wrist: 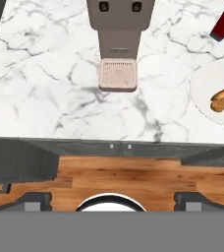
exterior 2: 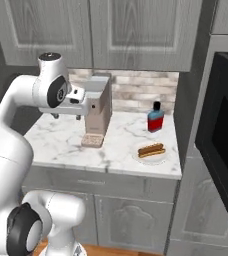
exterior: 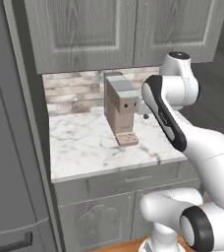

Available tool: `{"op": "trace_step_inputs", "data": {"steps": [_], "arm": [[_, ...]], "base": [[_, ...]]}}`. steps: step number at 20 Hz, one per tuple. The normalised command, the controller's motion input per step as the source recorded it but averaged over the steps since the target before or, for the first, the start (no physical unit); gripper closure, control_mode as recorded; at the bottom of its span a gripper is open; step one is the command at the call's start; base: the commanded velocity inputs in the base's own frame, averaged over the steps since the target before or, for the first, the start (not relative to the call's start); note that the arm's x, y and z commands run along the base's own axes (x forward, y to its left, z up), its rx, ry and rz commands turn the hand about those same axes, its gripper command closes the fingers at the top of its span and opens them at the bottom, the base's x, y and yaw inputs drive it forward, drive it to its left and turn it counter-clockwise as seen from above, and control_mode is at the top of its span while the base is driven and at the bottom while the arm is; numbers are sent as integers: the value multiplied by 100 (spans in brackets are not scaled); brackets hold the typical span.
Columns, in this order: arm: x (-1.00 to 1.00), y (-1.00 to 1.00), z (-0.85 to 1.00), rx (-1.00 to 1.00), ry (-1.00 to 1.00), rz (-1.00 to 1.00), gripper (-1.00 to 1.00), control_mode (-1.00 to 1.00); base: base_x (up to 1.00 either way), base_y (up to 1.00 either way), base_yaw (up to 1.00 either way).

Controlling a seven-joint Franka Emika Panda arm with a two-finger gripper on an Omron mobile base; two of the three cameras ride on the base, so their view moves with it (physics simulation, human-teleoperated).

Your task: Pick the hotdog bun from the counter and place it in the microwave.

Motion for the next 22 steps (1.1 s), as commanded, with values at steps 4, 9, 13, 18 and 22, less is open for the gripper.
{"op": "trace_step_inputs", "data": {"steps": [4, 9, 13, 18, 22], "arm": [[0, 0, 0, 0, 0, 0, -100, 100], [0, 0, 0, 0, 0, 0, -100, 100], [5, -23, -20, 0, 0, -6, -100, -100], [34, -100, -85, 2, 0, -36, -100, -100], [50, -92, -78, 7, 0, -50, -100, -100]], "base": [[76, 2, -13], [-11, -31, -2], [-17, -34, -6], [0, 0, 0], [0, 0, 0]]}}
